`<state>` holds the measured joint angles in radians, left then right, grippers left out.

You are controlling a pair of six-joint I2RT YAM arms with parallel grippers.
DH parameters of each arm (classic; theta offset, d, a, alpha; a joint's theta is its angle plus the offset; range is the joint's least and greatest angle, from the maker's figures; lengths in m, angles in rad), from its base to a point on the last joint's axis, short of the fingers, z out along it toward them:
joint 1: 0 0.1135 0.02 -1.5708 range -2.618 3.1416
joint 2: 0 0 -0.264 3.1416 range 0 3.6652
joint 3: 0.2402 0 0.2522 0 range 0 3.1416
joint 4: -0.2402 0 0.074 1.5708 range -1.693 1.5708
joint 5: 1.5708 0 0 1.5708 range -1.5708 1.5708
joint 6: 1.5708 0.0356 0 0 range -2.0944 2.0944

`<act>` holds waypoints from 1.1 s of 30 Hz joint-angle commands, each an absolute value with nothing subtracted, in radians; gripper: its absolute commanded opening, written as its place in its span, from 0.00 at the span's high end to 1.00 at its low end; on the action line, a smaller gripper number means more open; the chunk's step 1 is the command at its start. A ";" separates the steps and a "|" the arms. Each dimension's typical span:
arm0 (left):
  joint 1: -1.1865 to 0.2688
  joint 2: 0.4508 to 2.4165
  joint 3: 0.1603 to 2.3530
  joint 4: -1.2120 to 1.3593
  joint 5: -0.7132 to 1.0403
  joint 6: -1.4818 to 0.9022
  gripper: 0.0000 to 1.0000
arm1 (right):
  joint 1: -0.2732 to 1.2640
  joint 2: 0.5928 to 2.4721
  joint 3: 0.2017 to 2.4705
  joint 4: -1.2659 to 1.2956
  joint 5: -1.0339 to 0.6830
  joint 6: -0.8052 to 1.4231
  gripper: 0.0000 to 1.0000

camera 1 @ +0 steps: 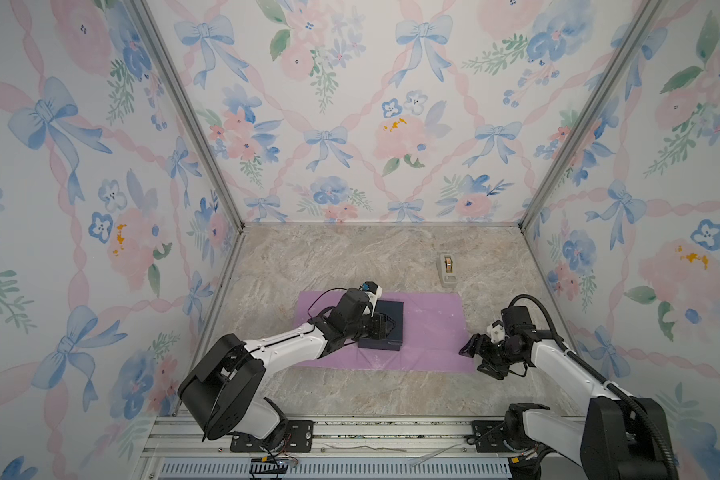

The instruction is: Wrap the gift box in paper

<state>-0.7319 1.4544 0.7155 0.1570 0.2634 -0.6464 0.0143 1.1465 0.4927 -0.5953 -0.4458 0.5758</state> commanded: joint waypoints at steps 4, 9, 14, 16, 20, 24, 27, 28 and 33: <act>-0.734 1.487 0.685 0.107 0.270 -0.637 0.51 | 0.033 1.213 0.421 -0.344 -0.552 0.614 0.25; -0.732 1.489 0.681 0.112 0.268 -0.637 0.51 | 0.034 1.233 0.414 -0.176 -0.603 0.614 0.25; -0.728 1.488 0.682 0.112 0.264 -0.637 0.51 | 0.034 1.263 0.434 -0.055 -0.634 0.608 0.24; -0.726 1.488 0.683 0.112 0.264 -0.635 0.51 | 0.032 1.278 0.454 -0.040 -0.634 0.593 0.24; -0.719 1.487 0.681 0.109 0.263 -0.634 0.51 | 0.023 1.317 0.509 -0.048 -0.645 0.556 0.24; -0.716 1.490 0.685 0.106 0.261 -0.632 0.51 | 0.020 1.344 0.554 -0.085 -0.659 0.525 0.25; -0.715 1.489 0.683 0.104 0.257 -0.632 0.52 | 0.020 1.345 0.579 -0.140 -0.663 0.501 0.26; -0.715 1.488 0.683 0.102 0.257 -0.633 0.51 | 0.020 1.342 0.585 -0.161 -0.663 0.491 0.27; -0.713 1.485 0.686 0.101 0.258 -0.631 0.51 | 0.009 1.310 0.628 -0.281 -0.656 0.424 0.32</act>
<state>-0.7246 1.4605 0.7124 0.1722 0.2680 -0.6460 0.0196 1.3357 0.5877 -0.1761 -0.6445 0.4870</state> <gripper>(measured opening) 0.486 0.691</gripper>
